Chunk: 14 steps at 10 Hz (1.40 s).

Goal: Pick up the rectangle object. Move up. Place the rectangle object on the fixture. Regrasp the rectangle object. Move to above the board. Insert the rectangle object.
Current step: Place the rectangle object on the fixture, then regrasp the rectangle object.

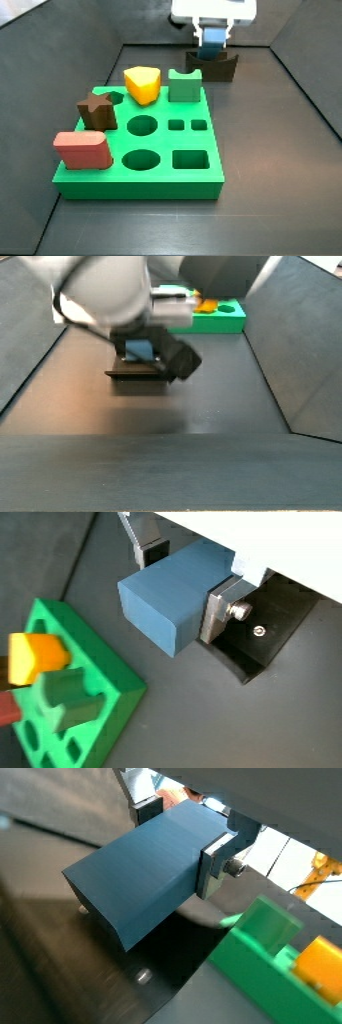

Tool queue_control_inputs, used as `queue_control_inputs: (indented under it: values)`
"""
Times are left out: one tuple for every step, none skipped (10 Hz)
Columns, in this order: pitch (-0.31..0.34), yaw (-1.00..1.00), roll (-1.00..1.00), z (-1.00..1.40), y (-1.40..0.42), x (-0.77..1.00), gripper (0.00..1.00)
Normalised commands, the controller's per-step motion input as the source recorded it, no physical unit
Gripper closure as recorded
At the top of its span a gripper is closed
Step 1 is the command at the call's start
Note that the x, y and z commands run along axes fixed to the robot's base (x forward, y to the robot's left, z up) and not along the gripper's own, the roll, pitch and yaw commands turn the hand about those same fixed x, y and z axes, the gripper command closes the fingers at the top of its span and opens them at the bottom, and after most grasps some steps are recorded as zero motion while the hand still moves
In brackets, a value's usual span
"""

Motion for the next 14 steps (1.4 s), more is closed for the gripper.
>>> queue_control_inputs:
  values:
    - [-0.018,-0.15,-0.17,-0.67,0.11,0.15,1.00]
    - [-0.031,-0.12,-0.15,-0.43,0.08,0.13,1.00]
    - [-0.038,-0.10,-0.15,-0.31,0.07,0.11,1.00]
    - [-0.039,-0.07,-0.12,-0.26,0.07,0.08,1.00]
    - [-0.035,-0.05,-0.12,-0.26,0.06,0.07,1.00]
    - [-0.032,-0.04,-0.12,-0.26,0.06,0.07,1.00]
    - [0.000,0.00,0.00,-0.17,-0.50,0.00,1.00]
    - [0.000,0.00,0.00,0.00,0.00,0.00,0.00]
    - [0.011,0.03,-0.03,1.00,0.00,0.00,0.00]
    - [0.012,0.03,-0.03,1.00,0.00,0.00,0.00]
    - [0.027,0.03,0.00,1.00,0.00,-0.02,0.00]
    - [0.044,0.03,0.03,1.00,0.00,-0.03,0.00]
    - [0.062,0.02,0.04,1.00,0.00,-0.03,0.00]
    - [0.074,0.02,0.04,0.93,0.00,-0.03,0.00]
